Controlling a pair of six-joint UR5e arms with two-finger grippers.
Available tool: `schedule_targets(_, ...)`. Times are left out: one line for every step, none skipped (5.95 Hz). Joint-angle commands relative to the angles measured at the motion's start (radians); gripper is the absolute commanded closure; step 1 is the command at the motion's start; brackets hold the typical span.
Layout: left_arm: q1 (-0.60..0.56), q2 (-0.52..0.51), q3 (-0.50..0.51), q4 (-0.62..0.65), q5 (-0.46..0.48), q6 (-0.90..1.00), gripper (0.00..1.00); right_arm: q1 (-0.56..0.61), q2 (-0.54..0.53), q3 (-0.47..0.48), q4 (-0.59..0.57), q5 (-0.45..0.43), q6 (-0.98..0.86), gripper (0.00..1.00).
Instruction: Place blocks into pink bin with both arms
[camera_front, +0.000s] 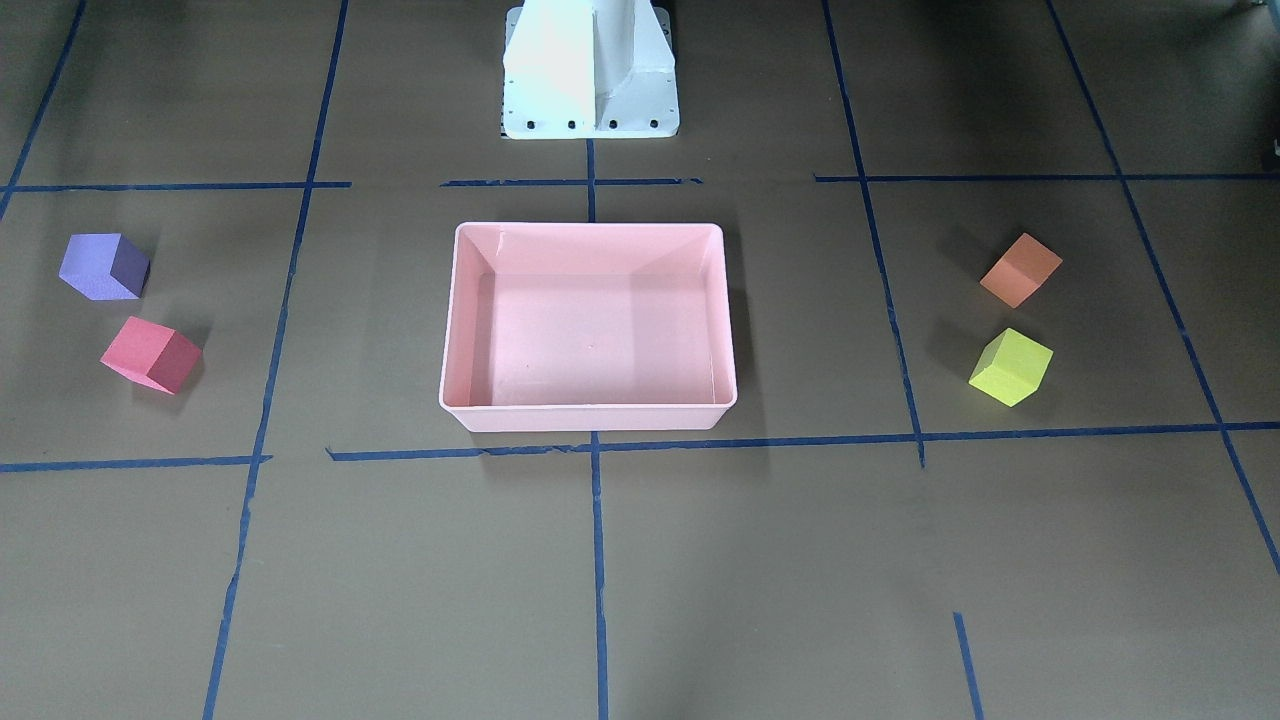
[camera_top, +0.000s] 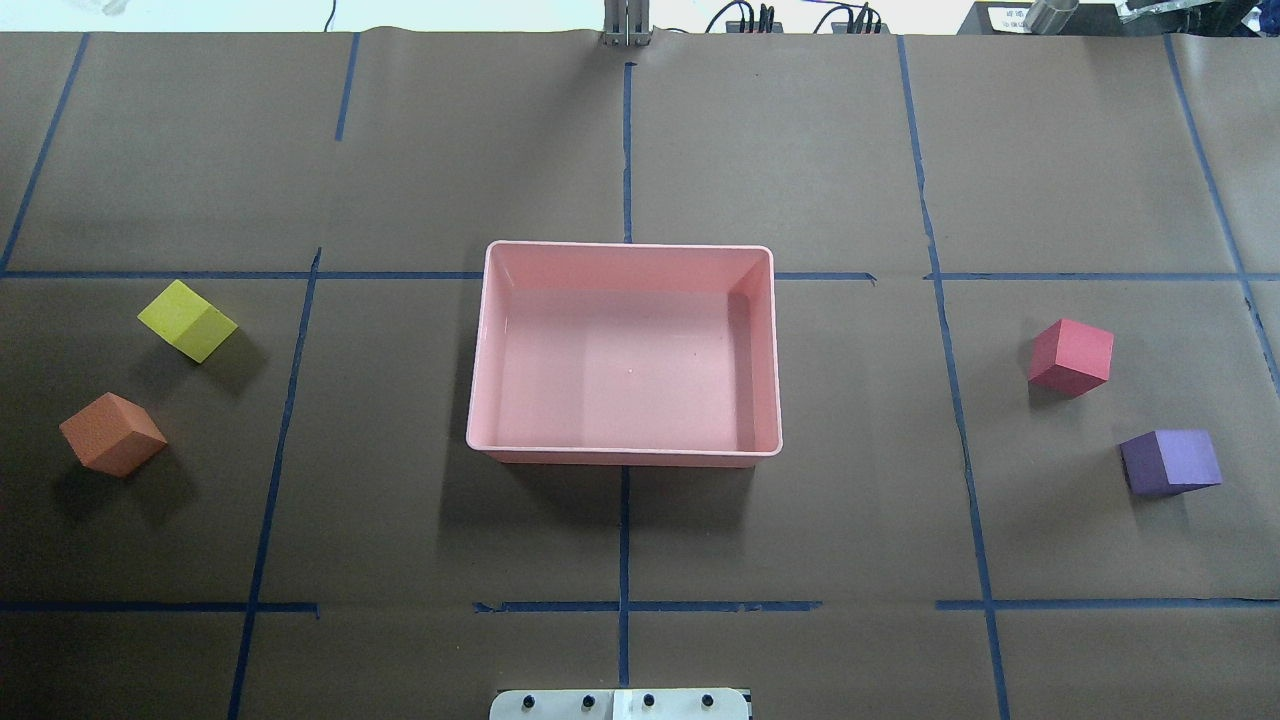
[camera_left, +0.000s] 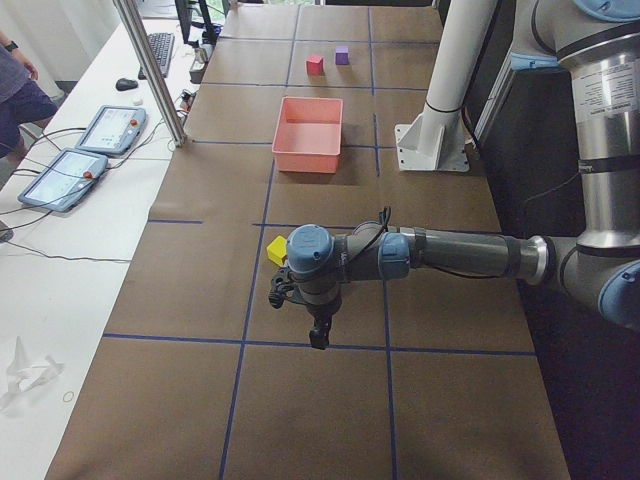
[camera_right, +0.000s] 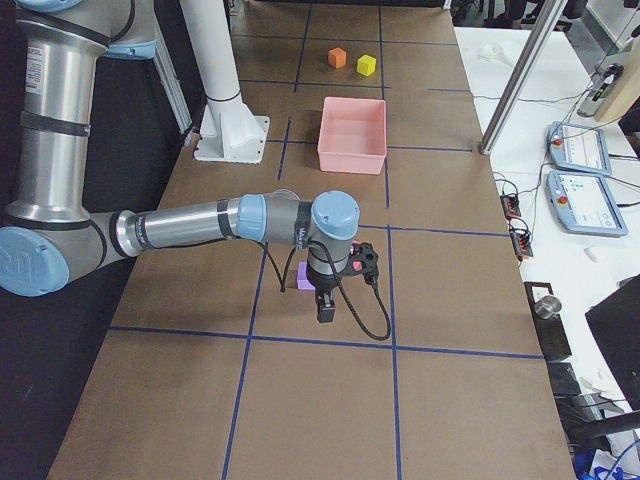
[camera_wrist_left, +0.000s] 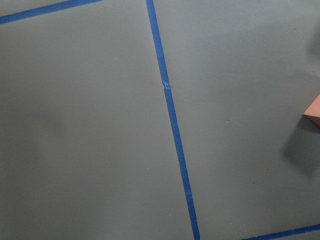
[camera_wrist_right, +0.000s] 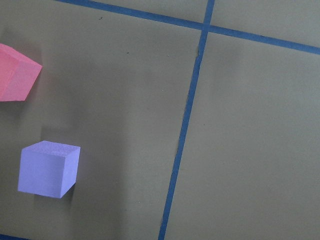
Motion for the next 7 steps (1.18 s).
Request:
schedule_targets(0.000, -0.002, -0.016, 0.006, -0.003, 0.000, 0.00, -0.001, 0.008, 0.006, 0.011, 0.004, 0.003, 0.00)
schedule_targets(0.000, 0.000, -0.022, 0.009, -0.002, 0.000, 0.00, -0.026, 0.013, 0.001, 0.096, 0.030, 0.076, 0.00)
schedule_targets(0.000, 0.000, -0.022, 0.009, -0.003, 0.000, 0.00, -0.104, 0.016, 0.001, 0.239, 0.028, 0.347, 0.00)
schedule_targets(0.000, 0.000, -0.025, 0.008, -0.003, 0.000, 0.00, -0.212, 0.017, -0.003, 0.402, 0.019, 0.647, 0.00)
schedule_targets(0.000, 0.000, -0.046, 0.008, -0.002, 0.000, 0.00, -0.329, 0.067, -0.016, 0.469, -0.028, 0.883, 0.00)
schedule_targets(0.000, 0.000, -0.051, 0.008, -0.002, 0.000, 0.00, -0.427, 0.089, -0.017, 0.498, -0.124, 1.014, 0.00)
schedule_targets(0.000, 0.000, -0.054, 0.009, -0.002, 0.000, 0.00, -0.470, 0.094, -0.028, 0.521, -0.136, 1.076, 0.00)
